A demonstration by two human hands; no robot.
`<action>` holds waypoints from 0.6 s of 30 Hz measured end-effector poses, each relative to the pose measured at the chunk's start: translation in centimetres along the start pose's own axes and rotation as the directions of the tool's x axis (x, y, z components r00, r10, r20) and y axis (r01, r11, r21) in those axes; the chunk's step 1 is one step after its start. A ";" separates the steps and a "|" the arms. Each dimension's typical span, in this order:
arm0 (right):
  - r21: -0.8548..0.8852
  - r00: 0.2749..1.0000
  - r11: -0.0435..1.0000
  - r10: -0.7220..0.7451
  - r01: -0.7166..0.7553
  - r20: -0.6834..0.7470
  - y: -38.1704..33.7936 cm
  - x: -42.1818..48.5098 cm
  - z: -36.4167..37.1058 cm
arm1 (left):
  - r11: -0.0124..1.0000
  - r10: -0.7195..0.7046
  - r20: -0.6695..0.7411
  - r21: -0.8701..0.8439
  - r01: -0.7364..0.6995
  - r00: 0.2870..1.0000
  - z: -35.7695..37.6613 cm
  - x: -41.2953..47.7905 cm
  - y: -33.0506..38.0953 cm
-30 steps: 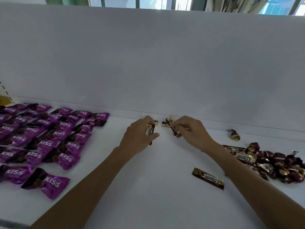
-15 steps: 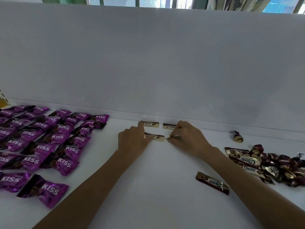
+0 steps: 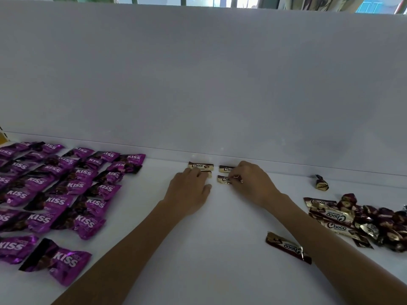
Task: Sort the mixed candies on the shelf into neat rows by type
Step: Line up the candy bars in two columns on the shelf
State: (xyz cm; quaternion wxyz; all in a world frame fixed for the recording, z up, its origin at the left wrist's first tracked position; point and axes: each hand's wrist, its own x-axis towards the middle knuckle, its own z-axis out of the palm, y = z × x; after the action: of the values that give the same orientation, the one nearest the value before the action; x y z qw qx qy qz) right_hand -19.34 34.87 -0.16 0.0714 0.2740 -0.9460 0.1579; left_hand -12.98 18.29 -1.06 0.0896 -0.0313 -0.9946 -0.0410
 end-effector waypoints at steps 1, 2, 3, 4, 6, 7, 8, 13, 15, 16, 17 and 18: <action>-0.025 1.000 1.000 -0.003 0.002 -0.005 -0.1 0.0 0.1 | 1.000 0.002 -0.008 -0.018 -0.002 1.000 0.1 0.0 0.0; -0.050 1.000 0.999 -0.005 0.004 -0.010 -0.3 0.0 0.2 | 0.999 0.001 -0.012 -0.040 -0.001 1.000 0.3 -0.1 0.0; -0.063 1.000 0.998 -0.002 0.001 -0.016 -0.4 0.1 0.3 | 0.998 0.000 -0.013 -0.061 -0.001 1.000 0.4 -0.2 0.0; -0.064 1.000 0.998 0.004 -0.005 -0.024 -0.4 0.1 0.4 | 0.997 0.000 -0.014 -0.077 -0.001 1.000 0.5 -0.2 0.0; -0.055 0.999 0.998 0.018 -0.020 -0.042 -0.5 0.2 0.6 | 0.995 0.010 -0.025 -0.095 -0.013 1.000 0.7 -0.1 -0.2; -0.052 0.999 0.998 0.022 -0.025 -0.047 -0.5 0.3 0.7 | 0.995 0.017 -0.031 -0.101 -0.020 0.999 0.8 0.0 -0.2; -0.054 0.999 0.998 0.022 -0.025 -0.048 -0.5 0.4 0.8 | 0.995 0.020 -0.039 -0.101 -0.024 0.999 0.9 0.0 -0.2; -0.059 0.995 0.998 0.022 -0.028 -0.100 -0.1 0.6 1.0 | 0.996 0.008 -0.069 -0.090 -0.015 0.998 1.5 0.3 -0.2; -0.043 0.994 0.998 0.038 -0.043 -0.102 0.0 0.5 1.1 | 0.996 0.008 -0.129 -0.092 -0.020 0.992 1.4 0.4 -0.1; -0.041 0.995 0.998 0.043 -0.046 -0.089 0.0 0.4 1.2 | 0.995 0.015 -0.139 -0.098 -0.029 0.990 1.4 0.4 0.0; -0.042 0.996 0.998 0.043 -0.047 -0.076 0.1 0.4 1.4 | 0.995 0.016 -0.122 -0.098 -0.028 0.992 1.4 0.4 0.0; -0.042 0.997 0.998 0.043 -0.046 -0.069 0.1 0.3 1.5 | 0.994 0.010 -0.099 -0.106 -0.020 0.995 1.6 0.4 0.0</action>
State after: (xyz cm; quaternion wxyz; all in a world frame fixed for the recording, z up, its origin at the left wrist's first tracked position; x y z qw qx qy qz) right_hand -19.71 34.28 -1.50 0.1058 0.2456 -0.9521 0.1480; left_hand -13.65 18.48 -2.52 0.1370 -0.0414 -0.9852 -0.0948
